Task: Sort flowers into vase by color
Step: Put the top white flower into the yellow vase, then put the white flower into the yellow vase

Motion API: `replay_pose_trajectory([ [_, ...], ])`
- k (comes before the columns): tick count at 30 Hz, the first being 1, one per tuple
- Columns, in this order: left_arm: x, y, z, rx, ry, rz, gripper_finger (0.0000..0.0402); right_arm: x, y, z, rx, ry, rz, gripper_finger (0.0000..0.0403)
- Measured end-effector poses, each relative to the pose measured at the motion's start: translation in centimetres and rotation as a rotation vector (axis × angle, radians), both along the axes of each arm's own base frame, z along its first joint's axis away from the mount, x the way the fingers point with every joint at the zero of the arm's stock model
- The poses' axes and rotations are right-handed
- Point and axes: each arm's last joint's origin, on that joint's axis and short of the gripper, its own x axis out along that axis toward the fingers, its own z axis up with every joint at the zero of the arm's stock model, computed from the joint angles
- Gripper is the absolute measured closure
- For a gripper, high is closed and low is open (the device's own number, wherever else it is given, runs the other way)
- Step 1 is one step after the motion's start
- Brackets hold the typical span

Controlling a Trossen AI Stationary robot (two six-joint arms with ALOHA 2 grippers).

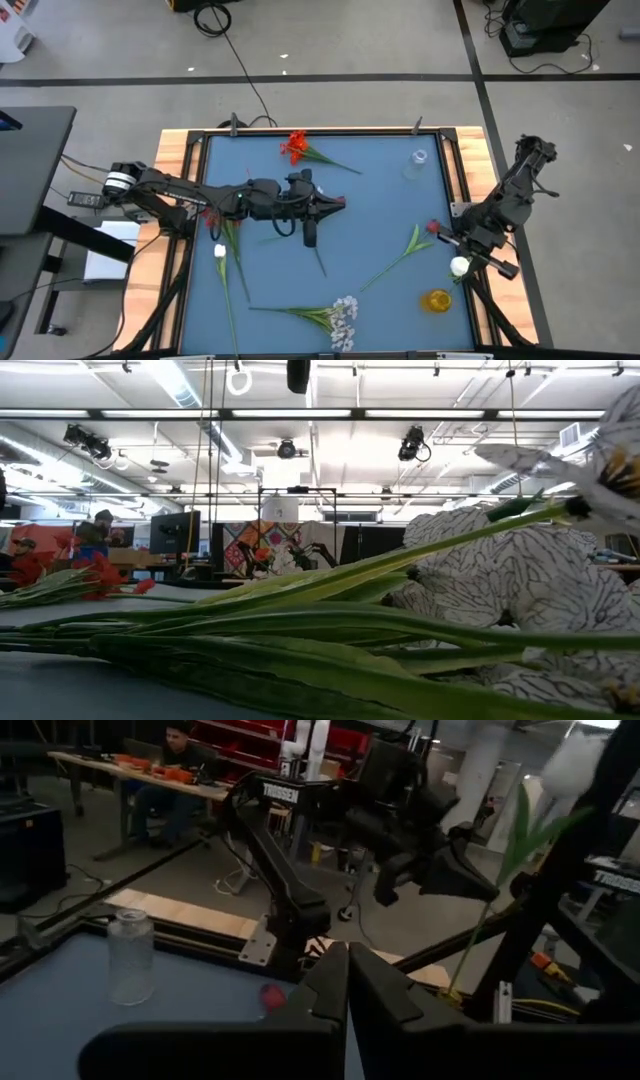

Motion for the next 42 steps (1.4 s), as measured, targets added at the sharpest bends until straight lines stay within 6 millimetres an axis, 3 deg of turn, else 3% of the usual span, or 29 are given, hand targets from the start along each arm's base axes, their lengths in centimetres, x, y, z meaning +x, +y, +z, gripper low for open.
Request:
replay_pose_trajectory([
  [6, 0.2, -0.1, 1.0, 0.020, 0.142, -0.002, 0.0386, 0.1, 0.2, -0.7, -0.089, 0.008, -0.029, 0.0389],
  [12, 0.3, 0.3, 2.6, -0.004, 0.139, 0.013, 0.0380, 0.1, 0.2, -1.2, -0.124, 0.056, -0.032, 0.0330],
  [18, 0.3, 1.4, 2.6, -0.128, 0.172, 0.059, 0.0346, -0.2, 0.0, -2.0, -0.059, 0.275, -0.035, 0.0276],
  [23, 0.3, 1.5, 2.4, -0.096, 0.194, 0.061, 0.0325, -0.5, -0.1, -2.7, -0.021, 0.469, -0.033, 0.0267],
  [32, 0.2, 1.5, 2.2, -0.127, 0.216, 0.070, 0.0322, -0.9, -1.8, -5.2, -0.108, 0.725, -0.426, 0.0267],
  [37, -0.5, 1.9, 0.4, -0.392, 0.351, 0.242, 0.0322, -0.9, -2.7, -5.7, -0.100, 0.703, -0.694, 0.0268],
  [42, -2.3, 2.9, -2.3, -0.638, 0.587, 0.494, 0.0322, -0.5, -3.5, -5.5, 0.101, 0.648, -1.003, 0.0268],
])
